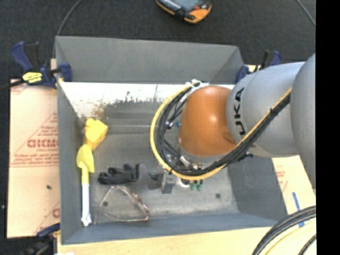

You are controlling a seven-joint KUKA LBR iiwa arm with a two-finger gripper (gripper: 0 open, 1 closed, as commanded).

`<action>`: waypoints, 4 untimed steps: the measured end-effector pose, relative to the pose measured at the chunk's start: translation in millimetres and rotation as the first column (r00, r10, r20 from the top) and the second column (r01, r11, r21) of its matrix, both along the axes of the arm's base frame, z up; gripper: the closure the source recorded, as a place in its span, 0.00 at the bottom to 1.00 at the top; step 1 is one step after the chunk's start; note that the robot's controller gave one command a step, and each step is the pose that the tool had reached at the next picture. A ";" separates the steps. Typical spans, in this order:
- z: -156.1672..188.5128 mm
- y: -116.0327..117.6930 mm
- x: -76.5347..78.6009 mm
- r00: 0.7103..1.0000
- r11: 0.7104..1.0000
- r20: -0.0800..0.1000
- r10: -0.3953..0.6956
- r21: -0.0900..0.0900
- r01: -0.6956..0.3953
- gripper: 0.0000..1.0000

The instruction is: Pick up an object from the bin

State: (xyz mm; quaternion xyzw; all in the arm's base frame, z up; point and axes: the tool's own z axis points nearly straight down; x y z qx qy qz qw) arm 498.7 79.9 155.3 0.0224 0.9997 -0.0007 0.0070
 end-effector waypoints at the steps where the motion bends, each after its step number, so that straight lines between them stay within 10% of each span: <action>1: 97.2 -25.9 6.1 0.997 0.997 0.008 0.078 -0.002 -0.078 1.00; 4: 121.4 -18.5 5.6 0.996 0.996 0.005 0.084 -0.001 -0.084 1.00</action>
Offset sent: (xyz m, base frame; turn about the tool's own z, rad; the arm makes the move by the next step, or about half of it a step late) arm 0.0097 -0.0007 0.1811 -0.0108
